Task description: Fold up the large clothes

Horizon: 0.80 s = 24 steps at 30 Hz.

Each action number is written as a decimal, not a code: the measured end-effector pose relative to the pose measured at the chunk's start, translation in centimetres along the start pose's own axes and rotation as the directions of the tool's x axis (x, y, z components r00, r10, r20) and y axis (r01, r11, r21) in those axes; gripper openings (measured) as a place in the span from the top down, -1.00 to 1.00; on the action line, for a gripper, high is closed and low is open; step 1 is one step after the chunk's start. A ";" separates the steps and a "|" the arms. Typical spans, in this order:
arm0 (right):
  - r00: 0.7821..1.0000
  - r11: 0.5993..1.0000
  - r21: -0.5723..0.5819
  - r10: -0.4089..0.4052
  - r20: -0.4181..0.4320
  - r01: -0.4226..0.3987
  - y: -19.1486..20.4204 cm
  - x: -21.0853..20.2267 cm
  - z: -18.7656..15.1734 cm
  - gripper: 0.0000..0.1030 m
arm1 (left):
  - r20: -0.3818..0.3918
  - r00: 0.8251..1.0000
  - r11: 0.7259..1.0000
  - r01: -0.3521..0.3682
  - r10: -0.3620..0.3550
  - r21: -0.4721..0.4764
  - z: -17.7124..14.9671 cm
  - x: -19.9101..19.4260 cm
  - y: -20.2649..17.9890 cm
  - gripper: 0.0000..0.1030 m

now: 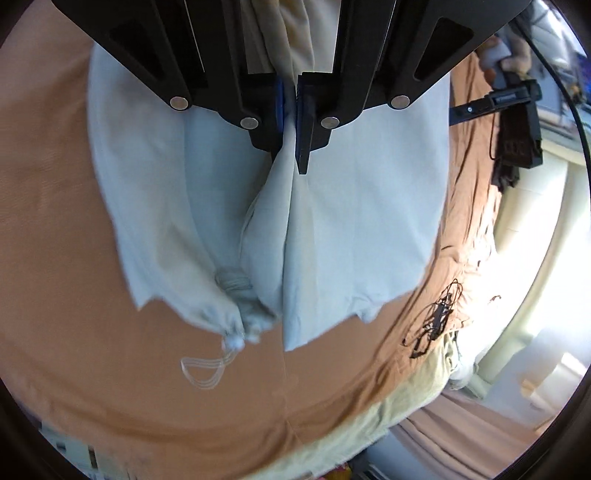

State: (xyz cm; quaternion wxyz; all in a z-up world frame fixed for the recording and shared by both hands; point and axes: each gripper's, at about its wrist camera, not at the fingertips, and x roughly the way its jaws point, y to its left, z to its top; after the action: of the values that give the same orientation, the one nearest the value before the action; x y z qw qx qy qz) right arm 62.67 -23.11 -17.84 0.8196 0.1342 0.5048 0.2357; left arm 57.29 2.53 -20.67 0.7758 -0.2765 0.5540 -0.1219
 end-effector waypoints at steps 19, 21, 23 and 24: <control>0.986 0.986 0.063 -0.160 0.051 0.157 -5.8 -4.7 -2.0 0.93 | -0.022 1.000 0.999 0.024 -0.023 0.040 -0.5 0.5 -3.2 0.18; 0.986 0.984 0.072 -0.165 0.023 0.163 -6.7 -3.6 -2.4 0.90 | -0.035 0.999 0.999 0.022 -0.020 0.038 -0.7 1.3 -3.3 0.18; 0.983 0.981 0.069 -0.184 0.003 0.183 -7.1 -2.9 -2.6 0.83 | -0.038 0.999 1.000 0.021 -0.020 0.017 -0.9 1.4 -3.0 0.18; 0.985 0.982 0.080 -0.173 0.001 0.173 -7.4 -2.8 -2.6 0.73 | -0.038 0.999 1.000 0.021 -0.020 0.017 -0.8 1.3 -3.1 0.18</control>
State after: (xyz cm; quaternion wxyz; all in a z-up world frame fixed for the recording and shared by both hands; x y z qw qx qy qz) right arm 61.15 -30.89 -20.30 0.8330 0.1232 0.5202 0.1429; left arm 57.35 -0.86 -20.14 0.7661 -0.2732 0.5646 -0.1399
